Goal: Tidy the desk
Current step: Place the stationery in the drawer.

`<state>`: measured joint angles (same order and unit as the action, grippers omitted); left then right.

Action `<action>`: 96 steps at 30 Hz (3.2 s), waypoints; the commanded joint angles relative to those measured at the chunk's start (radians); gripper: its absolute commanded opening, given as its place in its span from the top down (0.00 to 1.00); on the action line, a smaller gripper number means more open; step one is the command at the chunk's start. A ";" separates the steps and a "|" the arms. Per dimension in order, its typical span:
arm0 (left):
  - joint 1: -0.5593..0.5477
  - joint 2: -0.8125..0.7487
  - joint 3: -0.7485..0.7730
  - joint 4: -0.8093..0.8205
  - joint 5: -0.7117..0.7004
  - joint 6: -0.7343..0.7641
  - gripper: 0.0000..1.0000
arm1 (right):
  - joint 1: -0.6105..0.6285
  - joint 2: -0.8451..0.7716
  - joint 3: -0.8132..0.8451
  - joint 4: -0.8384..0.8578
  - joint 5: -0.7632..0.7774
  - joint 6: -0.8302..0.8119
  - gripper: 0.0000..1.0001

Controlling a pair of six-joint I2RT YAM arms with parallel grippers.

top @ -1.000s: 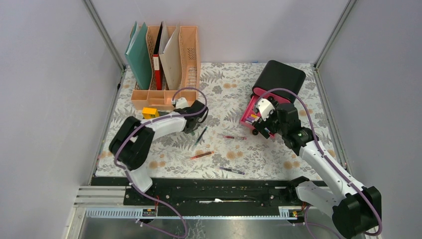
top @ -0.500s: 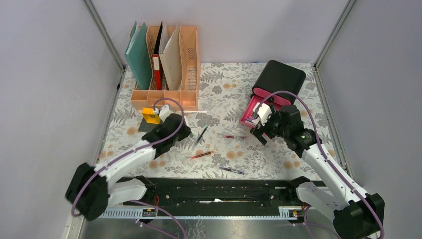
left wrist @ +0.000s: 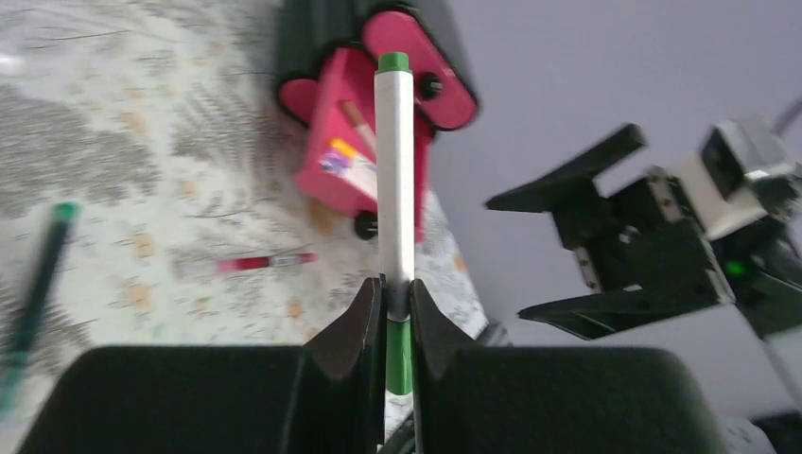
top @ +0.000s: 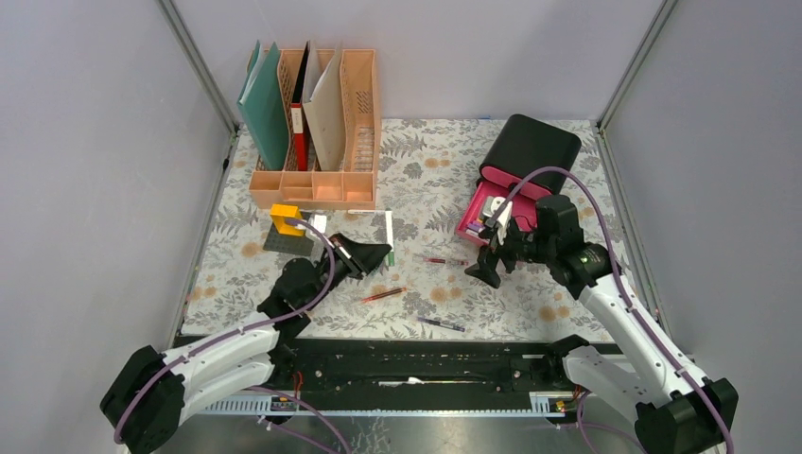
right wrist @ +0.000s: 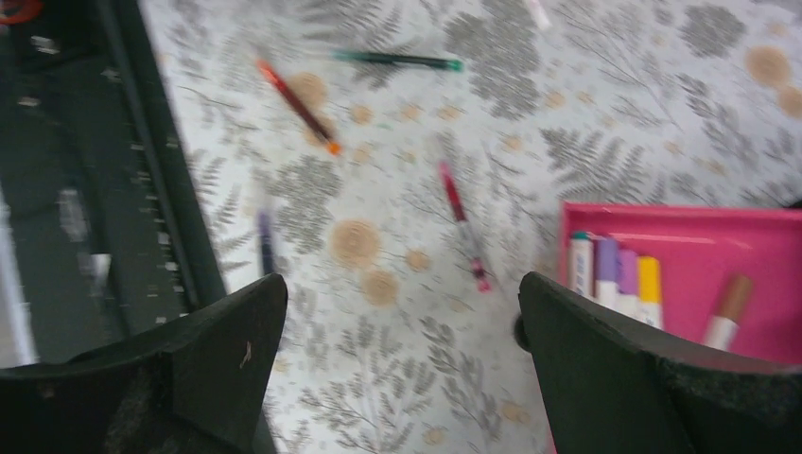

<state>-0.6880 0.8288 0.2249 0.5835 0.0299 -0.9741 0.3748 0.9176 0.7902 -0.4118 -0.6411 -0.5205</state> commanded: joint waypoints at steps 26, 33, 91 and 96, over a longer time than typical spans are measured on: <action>-0.406 0.475 0.167 0.723 -0.159 0.164 1.00 | -0.063 -0.055 -0.165 0.666 -0.295 1.027 0.00; -0.432 0.529 0.196 0.740 -0.159 0.166 1.00 | -0.064 -0.047 -0.186 0.704 -0.294 1.036 0.07; -0.343 0.176 0.015 0.094 -0.503 0.261 0.01 | 0.084 0.196 -0.200 0.794 1.093 0.062 0.96; -0.340 0.178 0.008 0.096 -0.497 0.252 0.01 | 0.100 0.239 -0.214 0.845 1.150 0.027 0.87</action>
<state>-1.0344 1.0092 0.2508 0.6449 -0.4641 -0.7101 0.4633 1.1442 0.5789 0.2840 0.3595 -0.4335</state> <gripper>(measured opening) 0.987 0.217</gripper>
